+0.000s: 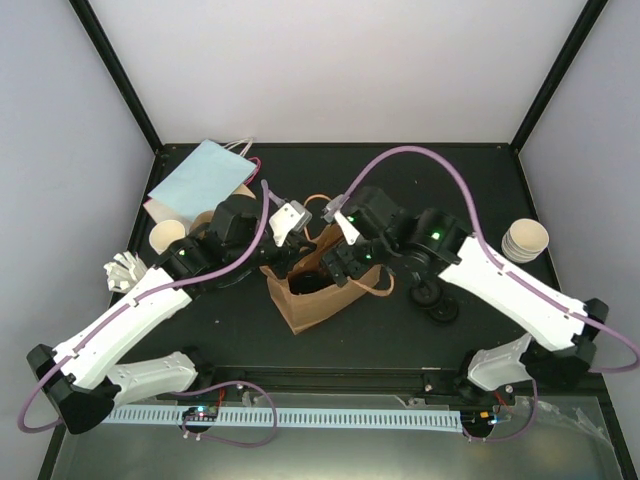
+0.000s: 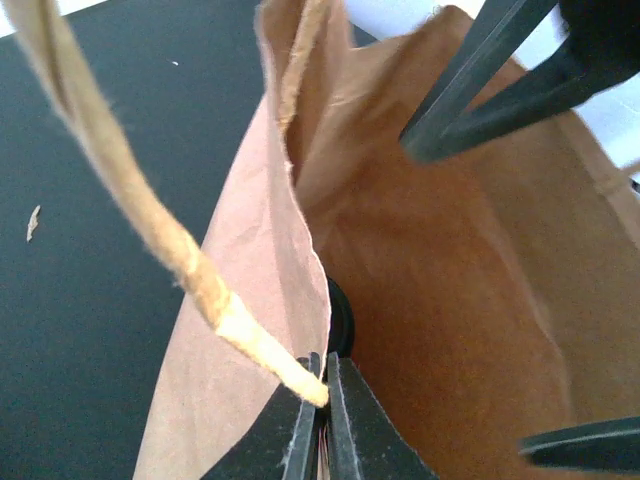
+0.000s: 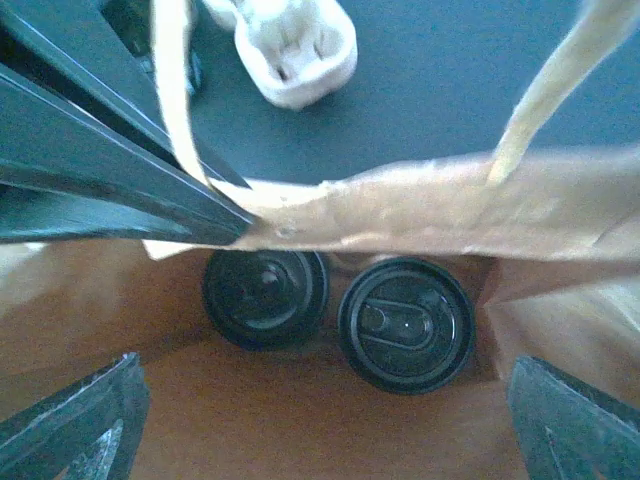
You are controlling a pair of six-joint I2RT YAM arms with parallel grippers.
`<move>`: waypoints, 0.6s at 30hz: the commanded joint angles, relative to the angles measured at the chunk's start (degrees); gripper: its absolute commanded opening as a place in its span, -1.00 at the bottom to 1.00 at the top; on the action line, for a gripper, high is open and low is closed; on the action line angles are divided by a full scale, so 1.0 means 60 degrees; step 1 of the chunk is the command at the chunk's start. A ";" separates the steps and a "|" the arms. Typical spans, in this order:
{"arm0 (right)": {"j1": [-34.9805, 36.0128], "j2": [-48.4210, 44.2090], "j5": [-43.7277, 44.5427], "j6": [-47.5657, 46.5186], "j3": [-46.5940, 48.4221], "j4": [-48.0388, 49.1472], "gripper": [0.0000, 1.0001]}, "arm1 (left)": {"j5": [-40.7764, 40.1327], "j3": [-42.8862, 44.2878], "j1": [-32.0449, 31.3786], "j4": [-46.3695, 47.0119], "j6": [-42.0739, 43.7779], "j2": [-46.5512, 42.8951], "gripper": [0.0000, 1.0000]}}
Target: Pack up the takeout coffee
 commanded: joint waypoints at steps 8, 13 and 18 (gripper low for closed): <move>0.0045 -0.0910 0.1723 0.0414 0.1139 -0.0556 1.00 | -0.0412 0.0406 -0.0051 -0.0705 -0.0159 0.0210 -0.91; 0.0045 -0.1490 0.2915 0.0862 0.0875 -0.0580 1.00 | -0.1082 0.0731 -0.0028 -0.0518 -0.0533 0.0333 -0.89; -0.0182 -0.2111 0.4881 0.2061 0.0161 -0.0970 1.00 | -0.1188 0.1306 0.0006 -0.0321 -0.0893 0.1047 -0.90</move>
